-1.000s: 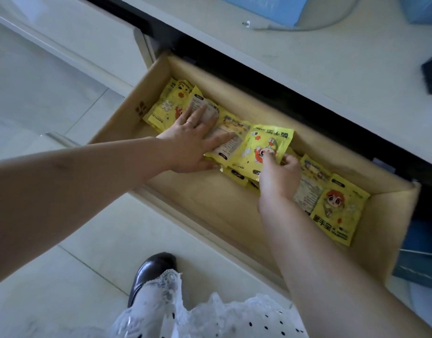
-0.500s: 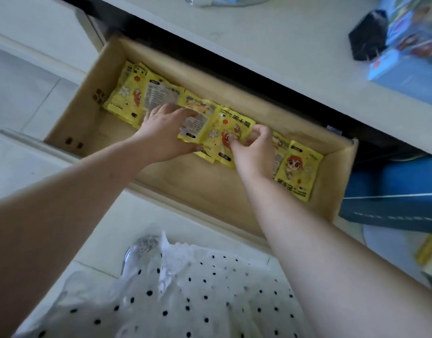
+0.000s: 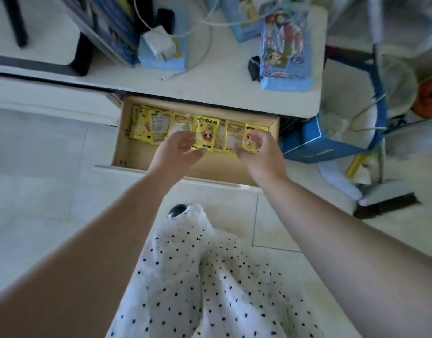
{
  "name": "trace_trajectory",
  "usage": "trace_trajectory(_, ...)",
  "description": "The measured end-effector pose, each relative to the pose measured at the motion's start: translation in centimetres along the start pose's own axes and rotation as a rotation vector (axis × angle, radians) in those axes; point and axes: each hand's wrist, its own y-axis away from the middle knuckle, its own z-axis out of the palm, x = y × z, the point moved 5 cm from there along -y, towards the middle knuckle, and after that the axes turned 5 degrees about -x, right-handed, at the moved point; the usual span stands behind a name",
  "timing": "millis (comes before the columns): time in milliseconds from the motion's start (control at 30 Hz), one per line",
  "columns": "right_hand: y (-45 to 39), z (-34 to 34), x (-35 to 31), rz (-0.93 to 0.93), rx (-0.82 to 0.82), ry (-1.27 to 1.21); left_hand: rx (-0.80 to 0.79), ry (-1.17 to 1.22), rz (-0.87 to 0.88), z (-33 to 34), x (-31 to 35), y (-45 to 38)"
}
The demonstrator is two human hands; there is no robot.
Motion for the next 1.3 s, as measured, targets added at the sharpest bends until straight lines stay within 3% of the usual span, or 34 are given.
trace_trajectory(300,15.8,-7.8,-8.4,-0.09,-0.207,0.103,0.048,0.093,-0.023,-4.7,5.6,18.9)
trace_trajectory(500,24.1,-6.7,-13.0,-0.237,-0.385,0.238,0.259,0.335,-0.089,-7.7,3.5,32.0)
trace_trajectory(967,47.6,12.6,-16.9,-0.571,-0.96,0.584,0.85,0.751,-0.274,-14.4,-14.5,58.6)
trace_trajectory(1300,69.5,28.2,-12.7,-0.836,-1.253,0.931,1.204,1.009,-0.374,-15.1,-30.7,78.1)
